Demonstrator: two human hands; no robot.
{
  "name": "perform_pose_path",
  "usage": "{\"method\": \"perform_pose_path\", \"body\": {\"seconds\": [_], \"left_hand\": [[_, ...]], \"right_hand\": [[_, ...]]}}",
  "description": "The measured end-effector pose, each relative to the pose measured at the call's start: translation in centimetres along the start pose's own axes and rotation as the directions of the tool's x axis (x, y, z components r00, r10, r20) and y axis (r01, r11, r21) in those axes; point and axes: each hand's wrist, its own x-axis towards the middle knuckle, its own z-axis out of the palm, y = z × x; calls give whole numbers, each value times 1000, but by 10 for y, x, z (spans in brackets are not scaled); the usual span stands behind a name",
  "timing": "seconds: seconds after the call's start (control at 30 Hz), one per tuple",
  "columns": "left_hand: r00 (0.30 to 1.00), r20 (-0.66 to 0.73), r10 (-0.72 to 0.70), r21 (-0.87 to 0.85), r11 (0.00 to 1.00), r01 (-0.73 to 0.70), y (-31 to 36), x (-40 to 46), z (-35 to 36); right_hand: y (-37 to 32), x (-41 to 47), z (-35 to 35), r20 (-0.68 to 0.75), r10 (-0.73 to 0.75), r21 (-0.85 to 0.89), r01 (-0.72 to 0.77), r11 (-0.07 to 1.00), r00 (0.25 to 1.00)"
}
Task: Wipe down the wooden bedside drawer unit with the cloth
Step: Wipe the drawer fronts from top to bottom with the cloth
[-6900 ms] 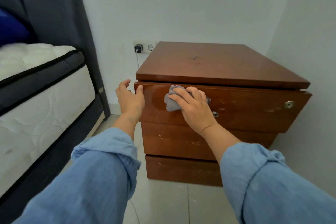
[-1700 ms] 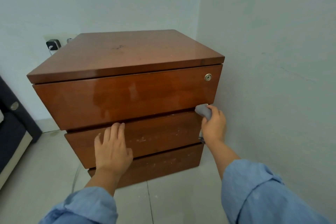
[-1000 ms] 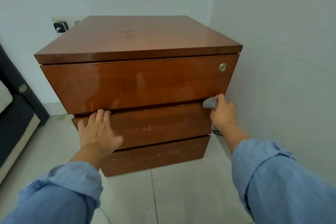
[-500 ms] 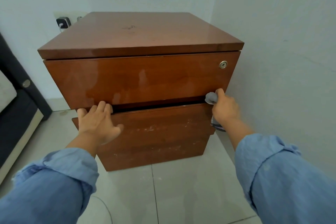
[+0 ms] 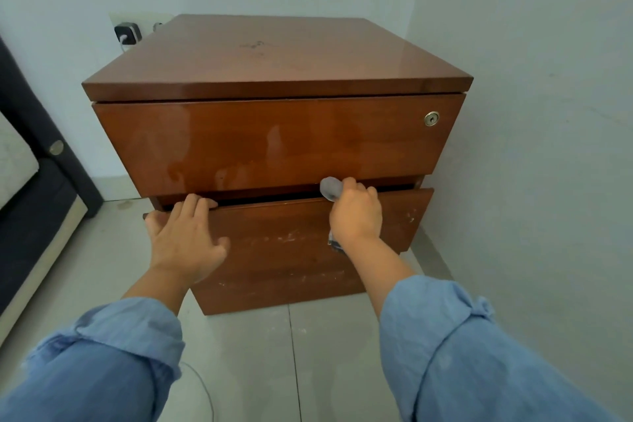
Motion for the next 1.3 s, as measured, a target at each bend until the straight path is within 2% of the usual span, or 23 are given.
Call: {"method": "perform_pose_path", "body": {"seconds": [0.17, 0.3, 0.43, 0.63, 0.77, 0.83, 0.97, 1.1, 1.3], "left_hand": [[995, -65, -70, 47, 996, 73, -14, -18, 1], [988, -37, -150, 75, 985, 152, -34, -23, -4], [986, 29, -163, -28, 986, 164, -47, -25, -5], [986, 33, -162, -204, 965, 166, -54, -28, -8], [982, 89, -168, -289, 939, 187, -59, -30, -10], [976, 126, -180, -375, 902, 214, -64, -32, -9], [962, 176, -208, -638, 721, 272, -64, -37, -18], [936, 259, -239, -733, 583, 351, -66, -34, -26], [925, 293, -241, -735, 562, 379, -68, -36, -24]], "right_hand": [[-29, -10, 8, 30, -61, 14, 61, 998, 998], [-49, -17, 17, 19, -87, -1, 87, 996, 996], [-79, -25, 25, 51, -146, -26, 147, 989, 988], [-121, -37, 35, 100, -224, -49, 229, 972, 969], [-148, -45, 40, 131, -301, -18, 306, 952, 945], [-160, -48, 42, 151, -327, -7, 331, 943, 933], [-181, -51, 47, 161, -356, 19, 357, 934, 921], [-193, -52, 50, 166, -411, 84, 402, 912, 896], [-202, -59, 61, 155, -571, 263, 524, 810, 806]]}}
